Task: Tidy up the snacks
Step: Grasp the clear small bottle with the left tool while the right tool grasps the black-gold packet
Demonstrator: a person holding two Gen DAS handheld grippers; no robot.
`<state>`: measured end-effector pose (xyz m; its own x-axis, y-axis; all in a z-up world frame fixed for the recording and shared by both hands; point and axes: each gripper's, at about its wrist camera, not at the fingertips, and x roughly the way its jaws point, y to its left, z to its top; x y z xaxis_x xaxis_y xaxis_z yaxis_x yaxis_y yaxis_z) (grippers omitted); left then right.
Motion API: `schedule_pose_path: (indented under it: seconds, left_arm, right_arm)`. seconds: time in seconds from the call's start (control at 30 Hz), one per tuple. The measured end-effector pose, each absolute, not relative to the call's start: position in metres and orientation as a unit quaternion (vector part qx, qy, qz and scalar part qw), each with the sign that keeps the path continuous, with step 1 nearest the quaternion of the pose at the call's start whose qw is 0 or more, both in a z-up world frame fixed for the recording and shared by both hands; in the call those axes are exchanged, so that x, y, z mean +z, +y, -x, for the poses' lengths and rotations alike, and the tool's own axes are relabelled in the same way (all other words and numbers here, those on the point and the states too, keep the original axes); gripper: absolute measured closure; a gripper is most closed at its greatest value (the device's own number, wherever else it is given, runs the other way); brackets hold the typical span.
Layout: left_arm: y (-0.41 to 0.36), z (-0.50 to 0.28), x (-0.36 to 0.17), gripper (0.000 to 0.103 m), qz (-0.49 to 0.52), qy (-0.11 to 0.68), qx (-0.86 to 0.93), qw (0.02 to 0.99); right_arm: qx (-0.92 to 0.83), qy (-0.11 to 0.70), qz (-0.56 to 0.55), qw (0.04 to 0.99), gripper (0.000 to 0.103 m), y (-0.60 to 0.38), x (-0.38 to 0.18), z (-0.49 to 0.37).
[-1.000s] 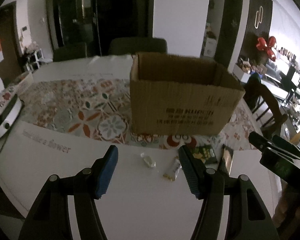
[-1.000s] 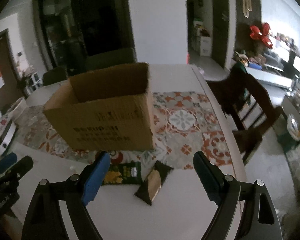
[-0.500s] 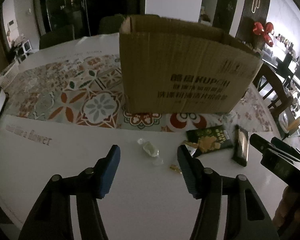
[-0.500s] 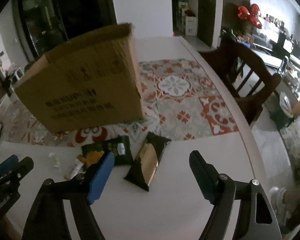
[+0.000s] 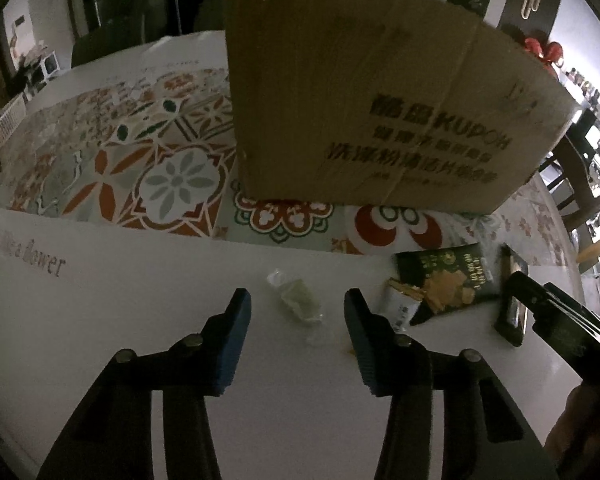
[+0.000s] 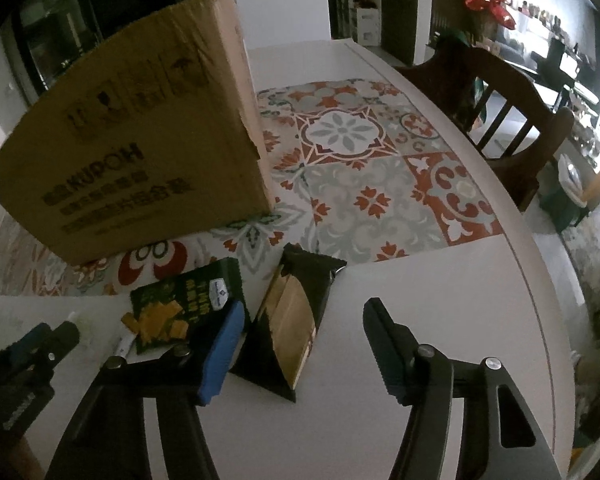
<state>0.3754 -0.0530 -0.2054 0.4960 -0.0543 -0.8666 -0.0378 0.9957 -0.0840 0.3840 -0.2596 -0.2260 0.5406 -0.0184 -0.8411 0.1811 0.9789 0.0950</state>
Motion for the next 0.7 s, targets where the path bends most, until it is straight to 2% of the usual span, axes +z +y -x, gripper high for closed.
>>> schedule_pose_path:
  seconds: [0.17, 0.23, 0.37, 0.47, 0.53, 0.57, 0.7]
  left_arm:
    - [-0.053, -0.378, -0.212, 0.060, 0.048, 0.510, -0.004, 0.859]
    - [-0.053, -0.379, -0.214, 0.061, 0.046, 0.512, -0.005, 0.858]
    - [-0.052, -0.383, -0.217, 0.064, 0.057, 0.514, -0.005, 0.856]
    - [-0.052, -0.385, -0.219, 0.069, 0.056, 0.515, -0.002, 0.855]
    - [-0.052, -0.386, -0.219, 0.071, 0.054, 0.516, -0.002, 0.855]
    - [-0.053, -0.387, -0.220, 0.078, 0.052, 0.516, -0.003, 0.855]
    - [-0.055, -0.387, -0.220, 0.078, 0.046, 0.515, -0.010, 0.856]
  right_arm:
    - [-0.057, 0.481, -0.086, 0.870, 0.041, -0.257, -0.232, -0.388]
    - [-0.058, 0.485, -0.086, 0.869, 0.047, -0.257, -0.235, -0.390]
    - [-0.060, 0.485, -0.081, 0.868, 0.048, -0.257, -0.236, -0.392]
    - [-0.058, 0.485, -0.074, 0.869, 0.059, -0.255, -0.237, -0.393]
    - [-0.058, 0.485, -0.074, 0.869, 0.061, -0.255, -0.237, -0.392]
    - [-0.058, 0.485, -0.074, 0.869, 0.062, -0.255, -0.237, -0.392]
    - [-0.056, 0.485, -0.070, 0.870, 0.065, -0.254, -0.236, -0.391]
